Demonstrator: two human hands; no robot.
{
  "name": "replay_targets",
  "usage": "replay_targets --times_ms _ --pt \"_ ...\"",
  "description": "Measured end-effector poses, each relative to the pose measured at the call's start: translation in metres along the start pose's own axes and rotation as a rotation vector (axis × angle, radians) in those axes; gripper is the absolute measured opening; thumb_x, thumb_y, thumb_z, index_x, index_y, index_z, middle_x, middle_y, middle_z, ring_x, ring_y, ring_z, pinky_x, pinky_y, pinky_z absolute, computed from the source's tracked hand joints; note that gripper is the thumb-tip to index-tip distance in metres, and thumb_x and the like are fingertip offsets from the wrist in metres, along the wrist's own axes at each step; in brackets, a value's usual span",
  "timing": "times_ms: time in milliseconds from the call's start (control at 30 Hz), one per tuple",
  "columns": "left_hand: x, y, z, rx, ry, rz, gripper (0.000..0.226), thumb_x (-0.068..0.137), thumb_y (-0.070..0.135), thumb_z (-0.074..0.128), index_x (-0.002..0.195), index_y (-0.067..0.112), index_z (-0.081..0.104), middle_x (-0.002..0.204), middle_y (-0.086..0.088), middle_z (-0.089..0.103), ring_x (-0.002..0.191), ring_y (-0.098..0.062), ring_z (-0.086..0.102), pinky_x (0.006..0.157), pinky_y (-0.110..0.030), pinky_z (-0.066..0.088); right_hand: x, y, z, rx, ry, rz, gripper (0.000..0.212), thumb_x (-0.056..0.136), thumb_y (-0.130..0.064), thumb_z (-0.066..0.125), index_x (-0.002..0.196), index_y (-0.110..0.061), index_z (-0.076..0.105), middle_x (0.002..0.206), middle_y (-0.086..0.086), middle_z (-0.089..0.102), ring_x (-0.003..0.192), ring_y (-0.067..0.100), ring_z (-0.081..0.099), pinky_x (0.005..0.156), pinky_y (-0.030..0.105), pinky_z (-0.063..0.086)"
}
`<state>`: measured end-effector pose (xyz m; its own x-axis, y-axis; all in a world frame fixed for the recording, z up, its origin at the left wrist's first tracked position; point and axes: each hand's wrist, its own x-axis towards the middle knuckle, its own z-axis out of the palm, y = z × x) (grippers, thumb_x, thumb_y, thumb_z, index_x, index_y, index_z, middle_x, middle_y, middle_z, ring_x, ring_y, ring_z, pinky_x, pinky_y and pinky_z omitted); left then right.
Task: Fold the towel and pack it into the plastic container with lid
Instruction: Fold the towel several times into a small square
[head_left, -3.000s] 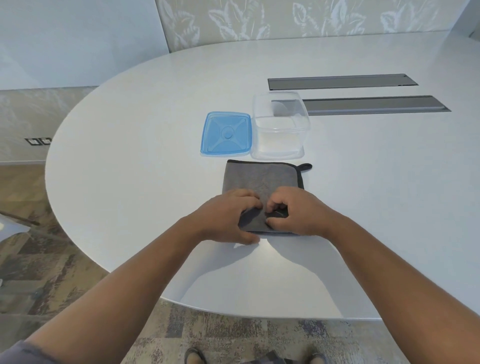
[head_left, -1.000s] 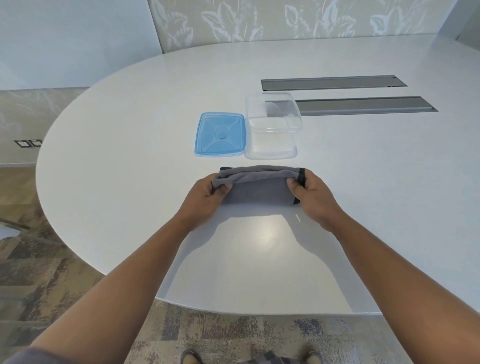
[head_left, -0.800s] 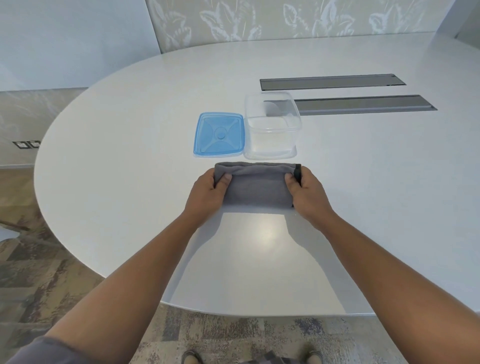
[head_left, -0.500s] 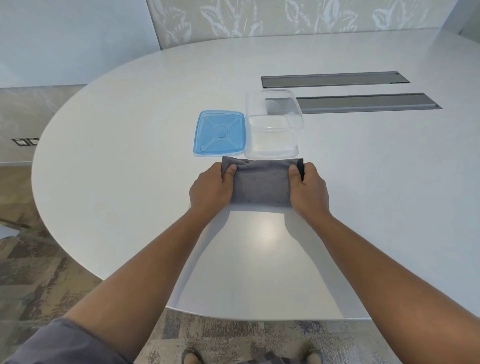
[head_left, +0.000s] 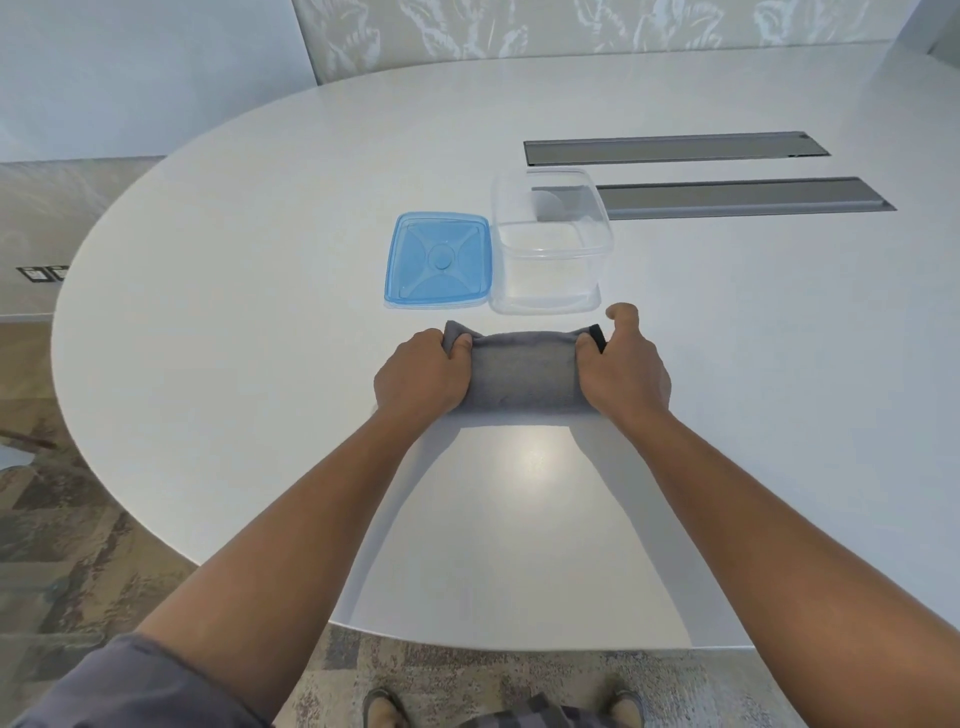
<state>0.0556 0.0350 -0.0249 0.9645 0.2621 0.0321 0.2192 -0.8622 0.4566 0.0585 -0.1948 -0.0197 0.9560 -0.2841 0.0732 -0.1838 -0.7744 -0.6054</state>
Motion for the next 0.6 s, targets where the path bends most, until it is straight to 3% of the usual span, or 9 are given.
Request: replay_targets --times_ms 233,367,533,600 --pt "0.008 -0.001 -0.003 0.039 -0.043 -0.043 0.050 0.096 0.056 0.027 0.097 0.022 0.063 0.086 0.005 0.061 0.085 -0.026 0.059 0.071 -0.036 0.040 0.010 -0.005 -0.002 -0.113 -0.076 -0.018 0.023 0.094 -0.043 0.042 0.099 -0.024 0.053 0.086 -0.004 0.063 0.075 0.026 0.063 0.063 0.034 0.038" --pt "0.012 0.000 -0.006 -0.006 -0.072 -0.091 0.052 0.096 0.060 0.023 0.090 0.025 0.061 0.076 0.012 0.056 0.080 -0.023 0.058 0.068 -0.036 0.038 0.015 -0.005 -0.006 -0.102 -0.112 0.001 0.022 0.099 -0.042 0.040 0.095 -0.023 0.051 0.082 -0.004 0.062 0.060 0.019 0.062 0.054 0.031 0.034" --pt "0.010 0.004 -0.006 0.028 -0.047 -0.070 0.050 0.099 0.056 0.021 0.093 0.025 0.061 0.082 0.007 0.060 0.082 -0.025 0.058 0.071 -0.036 0.038 0.021 -0.006 -0.008 -0.097 -0.131 0.000 0.022 0.103 -0.039 0.041 0.099 -0.018 0.047 0.084 -0.002 0.059 0.070 0.020 0.055 0.059 0.035 0.035" --pt "0.006 0.004 -0.004 0.032 -0.020 -0.064 0.047 0.099 0.053 0.023 0.094 0.024 0.059 0.085 0.006 0.059 0.083 -0.025 0.056 0.072 -0.037 0.037 0.018 -0.006 -0.005 -0.083 -0.108 -0.014 0.020 0.103 -0.039 0.041 0.101 -0.019 0.046 0.081 -0.002 0.060 0.065 0.018 0.057 0.055 0.033 0.033"
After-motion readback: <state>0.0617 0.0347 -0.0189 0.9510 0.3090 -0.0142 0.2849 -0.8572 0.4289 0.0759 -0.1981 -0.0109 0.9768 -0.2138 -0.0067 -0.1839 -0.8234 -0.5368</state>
